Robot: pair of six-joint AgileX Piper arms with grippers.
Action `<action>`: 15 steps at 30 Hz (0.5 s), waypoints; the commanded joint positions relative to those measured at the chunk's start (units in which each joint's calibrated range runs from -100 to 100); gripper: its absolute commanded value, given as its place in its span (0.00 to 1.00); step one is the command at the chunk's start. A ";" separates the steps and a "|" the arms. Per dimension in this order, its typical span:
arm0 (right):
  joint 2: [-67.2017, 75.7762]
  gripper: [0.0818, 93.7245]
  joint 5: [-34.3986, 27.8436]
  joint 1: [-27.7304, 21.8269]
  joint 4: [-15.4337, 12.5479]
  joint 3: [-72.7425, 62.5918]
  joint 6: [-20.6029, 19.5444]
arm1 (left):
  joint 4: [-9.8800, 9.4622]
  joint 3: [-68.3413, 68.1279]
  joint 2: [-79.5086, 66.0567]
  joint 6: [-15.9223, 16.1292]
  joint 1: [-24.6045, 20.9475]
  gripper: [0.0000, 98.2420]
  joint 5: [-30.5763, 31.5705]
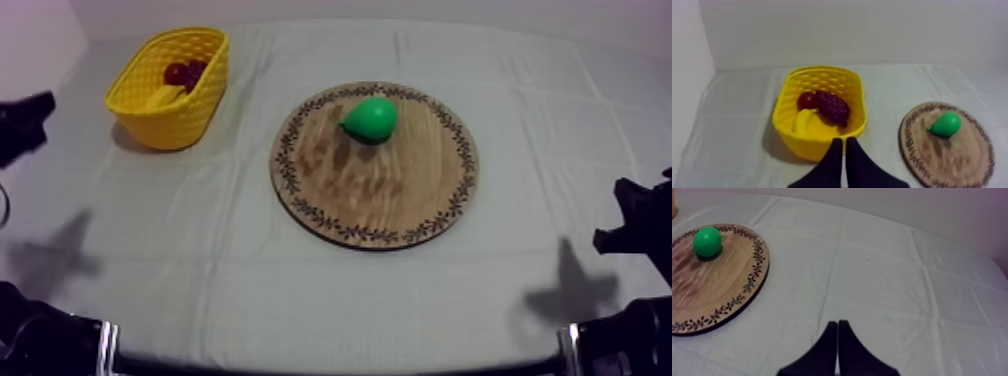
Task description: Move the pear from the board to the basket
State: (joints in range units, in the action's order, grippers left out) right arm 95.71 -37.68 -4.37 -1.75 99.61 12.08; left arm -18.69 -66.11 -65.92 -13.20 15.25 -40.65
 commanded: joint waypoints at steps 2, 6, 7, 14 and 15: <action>0.05 0.00 0.02 0.01 0.02 0.05 0.01 | -0.17 18.13 14.05 -1.15 0.85 0.00 -1.07; 0.05 0.00 0.02 0.01 0.02 0.05 0.01 | 0.47 30.72 22.36 -0.51 1.79 0.00 -2.82; 0.05 0.00 0.02 0.01 0.02 0.05 0.01 | 0.84 33.64 24.38 0.11 2.01 0.00 -3.42; 0.05 0.00 0.02 0.01 0.02 0.05 0.01 | 4.99 52.60 38.69 5.68 2.83 0.00 -8.03; 0.05 0.00 0.02 0.01 0.02 0.05 0.01 | 5.65 55.02 40.62 6.30 2.87 0.00 -8.47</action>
State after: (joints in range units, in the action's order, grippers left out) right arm 95.71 -37.68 -4.37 -1.75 99.61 12.08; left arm -13.89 -21.91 -31.88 -8.59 18.11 -48.64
